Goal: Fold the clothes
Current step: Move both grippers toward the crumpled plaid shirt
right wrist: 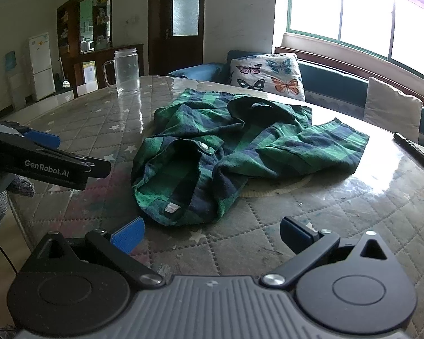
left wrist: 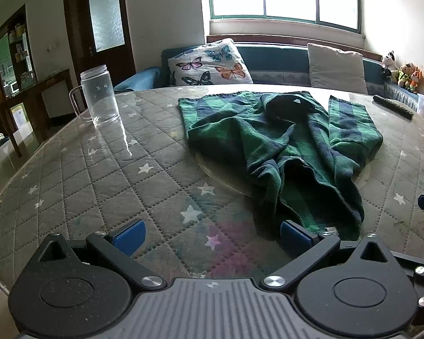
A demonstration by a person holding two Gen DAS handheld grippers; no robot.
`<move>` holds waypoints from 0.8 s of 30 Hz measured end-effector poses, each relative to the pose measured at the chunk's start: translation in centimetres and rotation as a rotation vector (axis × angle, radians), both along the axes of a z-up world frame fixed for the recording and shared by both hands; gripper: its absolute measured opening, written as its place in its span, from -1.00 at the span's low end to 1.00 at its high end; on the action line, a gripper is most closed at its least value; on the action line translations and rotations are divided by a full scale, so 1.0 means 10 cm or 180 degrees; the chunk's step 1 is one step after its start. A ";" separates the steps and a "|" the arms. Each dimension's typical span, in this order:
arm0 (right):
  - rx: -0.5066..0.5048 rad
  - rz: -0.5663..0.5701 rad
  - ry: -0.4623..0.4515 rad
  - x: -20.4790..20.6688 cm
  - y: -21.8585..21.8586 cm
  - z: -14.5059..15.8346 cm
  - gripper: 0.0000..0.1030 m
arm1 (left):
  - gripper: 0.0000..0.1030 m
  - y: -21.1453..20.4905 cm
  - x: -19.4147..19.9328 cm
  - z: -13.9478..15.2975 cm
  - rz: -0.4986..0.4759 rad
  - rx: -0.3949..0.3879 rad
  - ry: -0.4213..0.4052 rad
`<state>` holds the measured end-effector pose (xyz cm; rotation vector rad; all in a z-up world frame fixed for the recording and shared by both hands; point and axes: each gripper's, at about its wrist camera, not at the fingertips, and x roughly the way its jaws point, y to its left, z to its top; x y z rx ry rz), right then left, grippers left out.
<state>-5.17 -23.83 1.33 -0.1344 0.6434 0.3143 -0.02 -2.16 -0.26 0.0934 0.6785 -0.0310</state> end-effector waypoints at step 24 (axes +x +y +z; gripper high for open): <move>0.0004 0.0055 0.0085 0.38 0.03 0.04 0.91 | 1.00 -0.04 0.36 0.06 -0.0090 0.0009 0.0025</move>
